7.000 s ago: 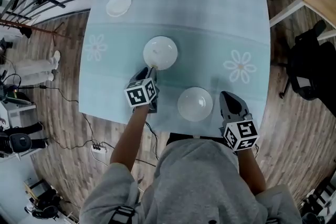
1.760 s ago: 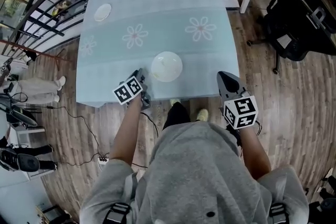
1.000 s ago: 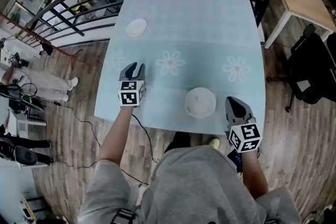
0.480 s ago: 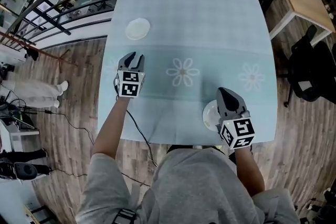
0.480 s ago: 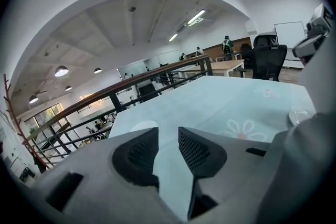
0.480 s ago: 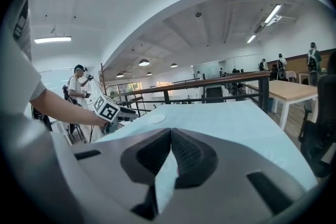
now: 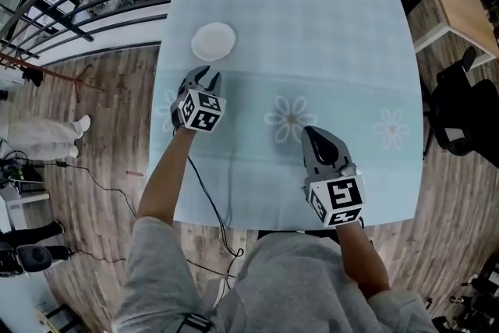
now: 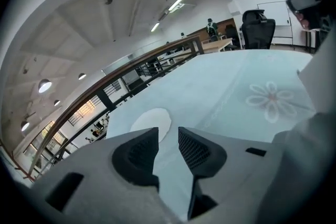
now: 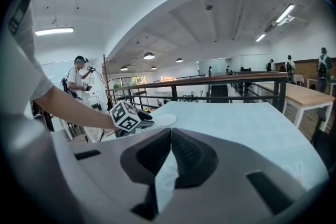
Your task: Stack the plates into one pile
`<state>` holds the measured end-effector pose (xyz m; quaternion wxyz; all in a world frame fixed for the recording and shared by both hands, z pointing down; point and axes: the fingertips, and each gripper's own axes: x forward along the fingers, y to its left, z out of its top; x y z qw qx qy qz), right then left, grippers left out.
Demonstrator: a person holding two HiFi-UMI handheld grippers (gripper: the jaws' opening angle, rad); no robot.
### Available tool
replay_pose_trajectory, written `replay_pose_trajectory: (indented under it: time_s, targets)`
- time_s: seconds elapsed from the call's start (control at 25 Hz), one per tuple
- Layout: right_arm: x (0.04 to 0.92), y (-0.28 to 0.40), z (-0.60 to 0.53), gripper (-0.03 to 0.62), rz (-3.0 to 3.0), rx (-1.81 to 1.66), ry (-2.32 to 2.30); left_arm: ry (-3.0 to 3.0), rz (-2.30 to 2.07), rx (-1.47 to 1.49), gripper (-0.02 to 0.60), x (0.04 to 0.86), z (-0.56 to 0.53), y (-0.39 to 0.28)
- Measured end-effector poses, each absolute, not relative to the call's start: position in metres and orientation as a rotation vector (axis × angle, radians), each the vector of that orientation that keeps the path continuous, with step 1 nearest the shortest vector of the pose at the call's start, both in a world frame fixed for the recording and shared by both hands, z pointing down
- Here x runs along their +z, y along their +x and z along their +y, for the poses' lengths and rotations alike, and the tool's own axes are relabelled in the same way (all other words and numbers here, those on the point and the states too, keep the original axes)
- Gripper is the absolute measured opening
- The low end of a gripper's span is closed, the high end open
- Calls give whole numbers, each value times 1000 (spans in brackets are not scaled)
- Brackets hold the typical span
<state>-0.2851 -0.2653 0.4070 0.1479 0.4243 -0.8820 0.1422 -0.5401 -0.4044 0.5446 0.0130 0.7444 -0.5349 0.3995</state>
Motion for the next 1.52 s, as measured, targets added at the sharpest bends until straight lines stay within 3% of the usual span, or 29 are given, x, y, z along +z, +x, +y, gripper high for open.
replay_pose_trajectory:
  time_s: [0.44,0.92,1.2,1.52]
  targets:
    - [438,-291,-270,25,-2422,440,1208,2281,-1517,1547,118,596,-450,-587]
    - [452,-287,-277,25,-2384,482,1240,2355,-1197,1907,117,616,-467,-596]
    - [454,-283,-269,25,-2359,500,1256,2359,-1111,1908,49,620,-466,-598]
    - [450,-251,-260,25,-2344,490,1309,2297,-1251,1985,18,610,-466,-591]
